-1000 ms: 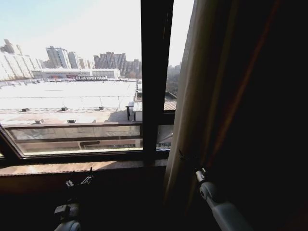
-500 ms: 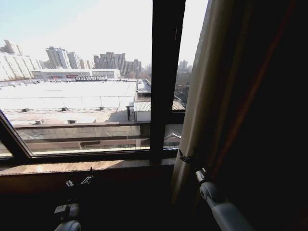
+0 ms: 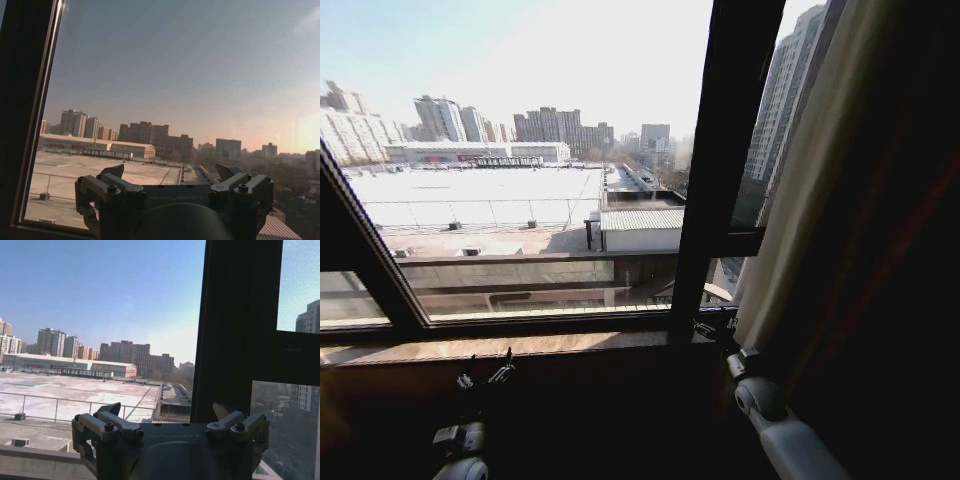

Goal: Open the curtains by pulling them apart, changing their state from closed to fully open.

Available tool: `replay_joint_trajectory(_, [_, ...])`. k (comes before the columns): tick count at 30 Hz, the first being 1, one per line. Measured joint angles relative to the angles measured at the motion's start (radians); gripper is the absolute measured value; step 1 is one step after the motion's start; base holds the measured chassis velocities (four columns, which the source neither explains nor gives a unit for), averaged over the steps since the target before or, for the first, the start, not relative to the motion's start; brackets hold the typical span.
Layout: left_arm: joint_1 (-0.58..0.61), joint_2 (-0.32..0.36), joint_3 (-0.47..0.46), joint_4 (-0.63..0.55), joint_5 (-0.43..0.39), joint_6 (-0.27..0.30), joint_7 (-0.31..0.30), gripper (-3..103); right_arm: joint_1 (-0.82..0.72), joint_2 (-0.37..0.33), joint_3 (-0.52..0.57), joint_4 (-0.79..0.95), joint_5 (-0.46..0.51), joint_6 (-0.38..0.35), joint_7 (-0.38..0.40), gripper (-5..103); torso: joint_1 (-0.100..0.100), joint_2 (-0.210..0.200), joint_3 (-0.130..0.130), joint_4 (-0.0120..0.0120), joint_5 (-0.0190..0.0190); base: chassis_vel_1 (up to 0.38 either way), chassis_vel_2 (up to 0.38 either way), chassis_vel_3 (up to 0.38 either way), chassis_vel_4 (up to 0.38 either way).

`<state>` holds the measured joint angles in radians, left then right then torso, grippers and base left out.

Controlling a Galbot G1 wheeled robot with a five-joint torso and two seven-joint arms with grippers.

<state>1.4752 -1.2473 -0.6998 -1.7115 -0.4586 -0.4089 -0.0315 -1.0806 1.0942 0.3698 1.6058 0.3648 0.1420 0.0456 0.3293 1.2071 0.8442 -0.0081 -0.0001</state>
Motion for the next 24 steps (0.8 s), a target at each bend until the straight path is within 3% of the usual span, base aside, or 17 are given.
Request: replay_joint_trajectory(24, [0.0,0.0,0.0,0.0,0.0,0.0,0.0,100,0.0,0.0,0.0,0.0,0.0,0.0,0.0,100,0.0,0.0,0.0,0.0,-0.0002,0.355,0.352,-0.356,-0.351])
